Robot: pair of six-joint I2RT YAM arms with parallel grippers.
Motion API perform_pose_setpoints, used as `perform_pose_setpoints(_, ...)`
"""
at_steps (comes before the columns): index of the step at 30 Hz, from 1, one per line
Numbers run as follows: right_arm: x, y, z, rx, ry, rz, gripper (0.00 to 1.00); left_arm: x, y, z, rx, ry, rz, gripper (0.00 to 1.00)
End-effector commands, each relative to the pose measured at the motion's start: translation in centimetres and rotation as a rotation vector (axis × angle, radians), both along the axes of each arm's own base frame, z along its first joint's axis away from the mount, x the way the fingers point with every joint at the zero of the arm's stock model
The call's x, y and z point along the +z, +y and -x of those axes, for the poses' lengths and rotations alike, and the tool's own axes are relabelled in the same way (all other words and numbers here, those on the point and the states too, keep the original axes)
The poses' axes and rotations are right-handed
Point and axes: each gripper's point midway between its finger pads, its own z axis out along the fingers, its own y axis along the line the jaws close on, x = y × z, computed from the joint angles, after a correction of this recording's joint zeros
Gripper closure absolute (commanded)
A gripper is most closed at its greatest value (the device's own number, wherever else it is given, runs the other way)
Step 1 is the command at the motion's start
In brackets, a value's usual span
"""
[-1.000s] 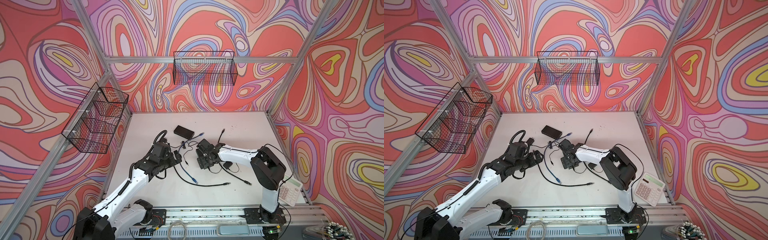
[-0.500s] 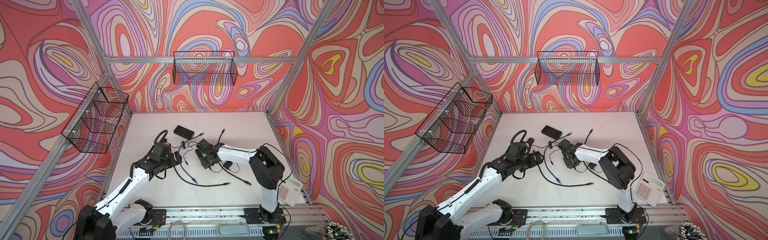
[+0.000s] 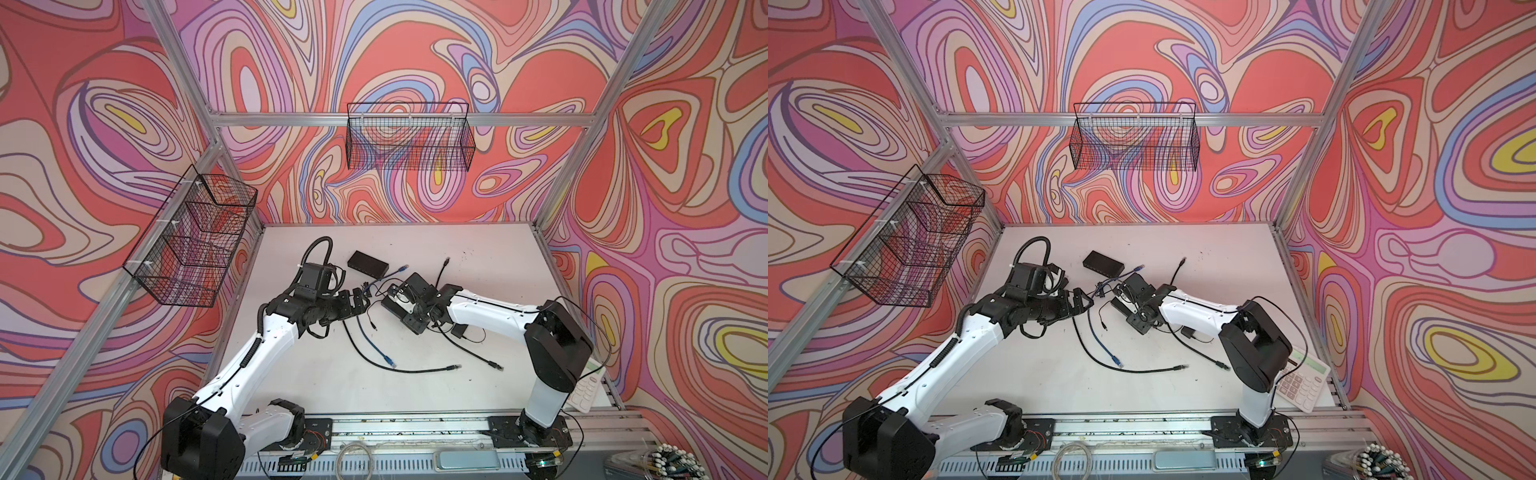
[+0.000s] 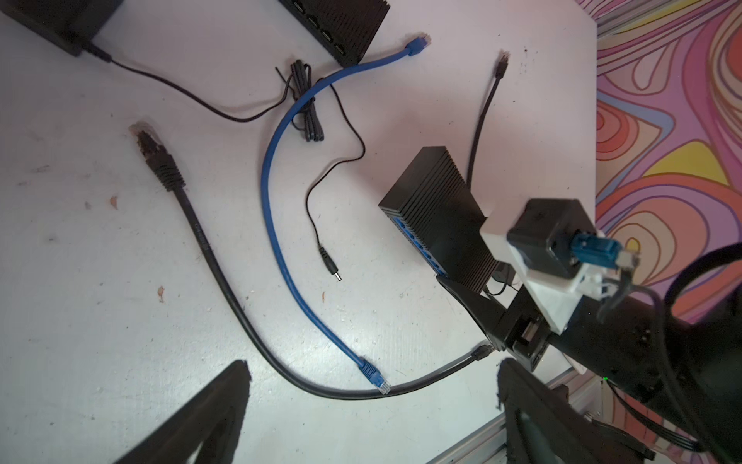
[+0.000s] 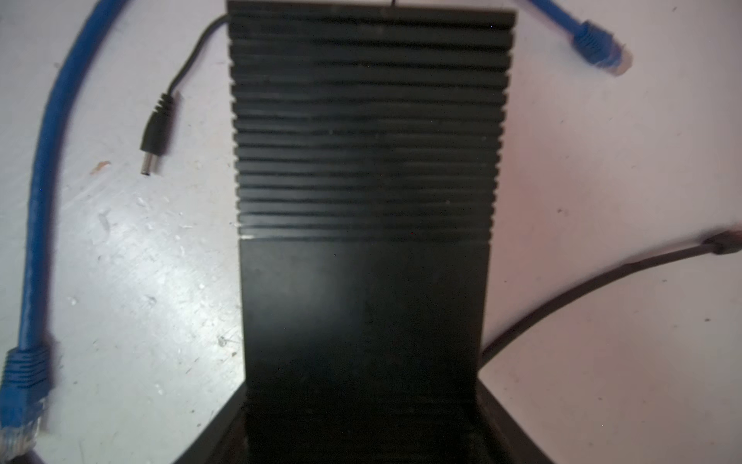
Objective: Insert the plug into the switch port
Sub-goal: 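Lift the adapter brick with the right gripper toward the approaching left gripper, then close the left gripper on the brick's end held by the right gripper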
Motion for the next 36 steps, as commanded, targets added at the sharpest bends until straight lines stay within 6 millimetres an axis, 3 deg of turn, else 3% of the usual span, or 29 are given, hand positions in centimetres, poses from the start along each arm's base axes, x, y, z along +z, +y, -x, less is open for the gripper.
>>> perform_pose_setpoints(1,2.7,0.1,-0.2,0.083,-0.087,0.003,0.50,0.6,-1.3,0.4,-0.116,0.053,0.101,0.02)
perform_pose_setpoints(11,5.1,1.4,2.0,0.153,-0.058,-0.105,0.48,0.4,-2.6,-1.0,-0.261,0.135,0.090,0.07)
perform_pose_setpoints(18,7.3,2.1,3.4,0.197,-0.082,-0.172,0.48,0.7,-4.8,-0.5,-0.350,0.193,0.227,0.12)
perform_pose_setpoints(28,7.2,3.6,4.8,0.250,-0.096,-0.182,0.48,1.3,-6.1,-0.8,-0.393,0.224,0.296,0.14)
perform_pose_setpoints(36,9.0,4.3,5.1,0.270,-0.160,-0.219,0.48,1.0,-7.3,-0.1,-0.458,0.276,0.318,0.19)
